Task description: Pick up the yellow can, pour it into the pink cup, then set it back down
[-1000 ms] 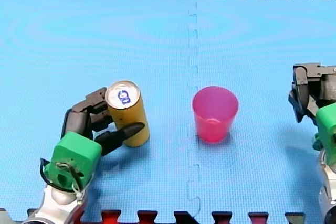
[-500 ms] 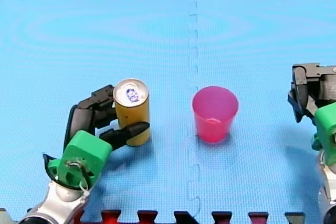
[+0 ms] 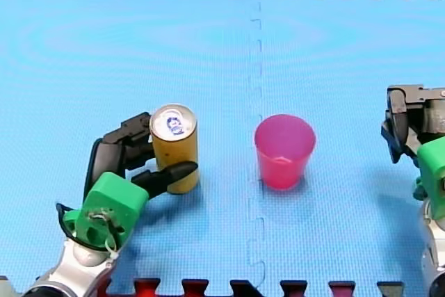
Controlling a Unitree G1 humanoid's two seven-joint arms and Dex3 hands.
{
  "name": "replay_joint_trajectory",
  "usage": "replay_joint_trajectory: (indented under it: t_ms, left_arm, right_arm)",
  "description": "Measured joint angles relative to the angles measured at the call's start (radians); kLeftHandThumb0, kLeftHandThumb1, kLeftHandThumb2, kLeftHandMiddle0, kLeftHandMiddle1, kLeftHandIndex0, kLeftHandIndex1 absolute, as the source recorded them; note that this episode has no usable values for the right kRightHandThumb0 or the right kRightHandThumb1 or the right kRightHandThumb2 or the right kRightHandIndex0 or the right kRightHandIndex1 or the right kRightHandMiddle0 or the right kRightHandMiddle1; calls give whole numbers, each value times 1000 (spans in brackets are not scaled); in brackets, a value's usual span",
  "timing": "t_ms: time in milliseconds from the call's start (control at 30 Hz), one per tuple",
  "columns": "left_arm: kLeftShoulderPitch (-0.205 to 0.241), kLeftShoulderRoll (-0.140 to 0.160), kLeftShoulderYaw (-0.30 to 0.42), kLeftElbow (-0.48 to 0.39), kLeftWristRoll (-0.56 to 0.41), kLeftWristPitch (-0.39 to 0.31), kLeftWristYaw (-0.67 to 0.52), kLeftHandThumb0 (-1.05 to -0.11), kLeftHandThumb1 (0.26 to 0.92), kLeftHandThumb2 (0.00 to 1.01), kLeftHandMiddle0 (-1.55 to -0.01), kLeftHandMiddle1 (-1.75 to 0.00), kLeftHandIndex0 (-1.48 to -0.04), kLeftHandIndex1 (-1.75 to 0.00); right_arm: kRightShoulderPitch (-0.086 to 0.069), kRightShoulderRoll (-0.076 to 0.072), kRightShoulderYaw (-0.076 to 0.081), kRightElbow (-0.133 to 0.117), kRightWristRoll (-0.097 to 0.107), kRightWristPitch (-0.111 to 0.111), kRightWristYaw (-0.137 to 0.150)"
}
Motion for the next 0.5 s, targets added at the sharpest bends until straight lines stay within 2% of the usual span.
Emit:
replay_joint_trajectory:
  t_ms: [500]
  left_arm:
    - [-7, 6, 7, 3, -8, 10, -19, -355, 824, 1, -1279, -2, -1191, 0]
  right_arm:
    - [0, 1, 1, 1, 0, -4, 0]
